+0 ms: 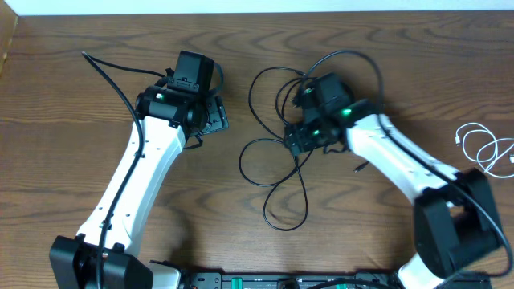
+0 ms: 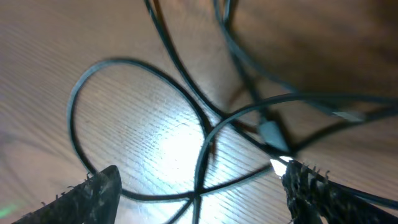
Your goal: Untangle cables
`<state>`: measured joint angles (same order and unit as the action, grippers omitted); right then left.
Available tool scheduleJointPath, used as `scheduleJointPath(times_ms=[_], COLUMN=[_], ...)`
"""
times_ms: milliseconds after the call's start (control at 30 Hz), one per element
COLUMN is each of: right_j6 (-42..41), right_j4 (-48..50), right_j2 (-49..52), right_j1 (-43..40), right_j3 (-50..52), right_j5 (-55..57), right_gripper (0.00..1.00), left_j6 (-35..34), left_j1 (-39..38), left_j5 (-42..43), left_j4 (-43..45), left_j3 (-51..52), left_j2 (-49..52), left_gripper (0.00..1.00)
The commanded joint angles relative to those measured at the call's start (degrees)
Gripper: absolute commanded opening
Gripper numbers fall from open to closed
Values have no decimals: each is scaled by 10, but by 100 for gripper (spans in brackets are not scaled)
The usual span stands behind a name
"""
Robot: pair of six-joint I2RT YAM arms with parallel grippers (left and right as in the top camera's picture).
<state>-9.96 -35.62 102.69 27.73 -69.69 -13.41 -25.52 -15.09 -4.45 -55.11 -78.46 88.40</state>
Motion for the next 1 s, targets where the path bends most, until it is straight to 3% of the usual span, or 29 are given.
scheduleJointPath(times_ms=[0,333,500,567,700,767,967], right_j6=[-14,-76,-124,-128,-128,-127,-125], right_j4=[7,6,2,2,2,0,-17], right_j2=[32,80,105,108,108,105,68], right_j1=[27,62,64,64,64,63,44], right_j3=[-7,-7,-6,-6,-7,-7,-19], right_j5=[32,49,50,49,49,49,49], right_gripper=[77,67,57,46,13,2,1], left_j6=[-7,-7,-7,-7,-7,-7,-7], left_j1=[1,1,1,1,1,1,1], left_j5=[-7,-7,-7,-7,-7,-7,-7], left_j4=[-2,-2,-2,-2,-2,-2,-2], left_j3=[-4,-4,-4,-4,-4,-4,-4], left_j2=[-2,-2,-2,-2,-2,-2,-2], left_gripper=[80,80,80,80,80,80,80])
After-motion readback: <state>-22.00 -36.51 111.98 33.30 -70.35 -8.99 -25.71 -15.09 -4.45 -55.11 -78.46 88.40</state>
